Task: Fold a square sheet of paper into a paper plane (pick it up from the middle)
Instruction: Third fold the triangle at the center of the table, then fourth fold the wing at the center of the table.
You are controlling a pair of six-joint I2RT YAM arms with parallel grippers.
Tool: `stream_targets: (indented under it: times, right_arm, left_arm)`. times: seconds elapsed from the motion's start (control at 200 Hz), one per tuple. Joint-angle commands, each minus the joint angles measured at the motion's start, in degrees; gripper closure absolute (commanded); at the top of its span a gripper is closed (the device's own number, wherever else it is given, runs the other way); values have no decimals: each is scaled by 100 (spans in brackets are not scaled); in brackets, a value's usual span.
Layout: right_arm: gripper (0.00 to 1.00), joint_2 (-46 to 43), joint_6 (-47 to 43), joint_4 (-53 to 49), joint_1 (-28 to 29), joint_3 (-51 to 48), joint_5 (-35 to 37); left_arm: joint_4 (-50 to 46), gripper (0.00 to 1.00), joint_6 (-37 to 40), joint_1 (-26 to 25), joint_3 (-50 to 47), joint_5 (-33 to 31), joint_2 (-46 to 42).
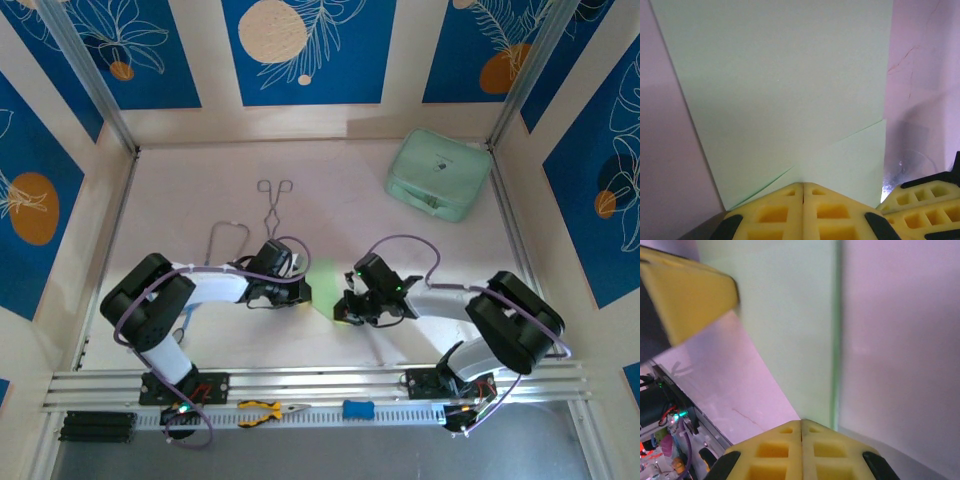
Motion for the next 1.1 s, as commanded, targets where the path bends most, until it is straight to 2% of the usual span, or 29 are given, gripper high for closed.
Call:
stream_targets:
  times: [0.0,0.13,0.255,0.375,0.495,0.67,0.74,0.83,1.095]
  right_arm:
    - [92,-449,108,-506,-9,-257,203]
    - [90,-980,186,-697,-90,-281,411]
    - [89,-1124,228,-929,-121,-82,660]
    - [87,-1091,326,-918,-111,26,868]
    - [81,-1107,358,-820,-60,82,950]
    - [75,-1007,330,-718,38,140,983]
    - [72,-959,315,-661,56,161,992]
    - [70,-869,242,-524,65,237,915]
    - [68,-309,7,-391,-12,626,795]
  left_arm:
    - [-515,100,-26,18,-43,-347,163]
    - [-384,100,-410,-44,-145,-355,84]
    - [-339,100,-727,-217,-202,-571,-151]
    - [-308,94,-834,-356,-176,-752,-426]
    - [-477,85,-734,-359,-214,-1057,-911]
    - [-871,66,-324,-258,-187,-1357,-1562]
    - [-928,61,-195,-98,-188,-1225,-1636]
    - [-743,56,-98,175,-238,-762,-1553]
    - [-411,55,-61,656,-191,183,-1169]
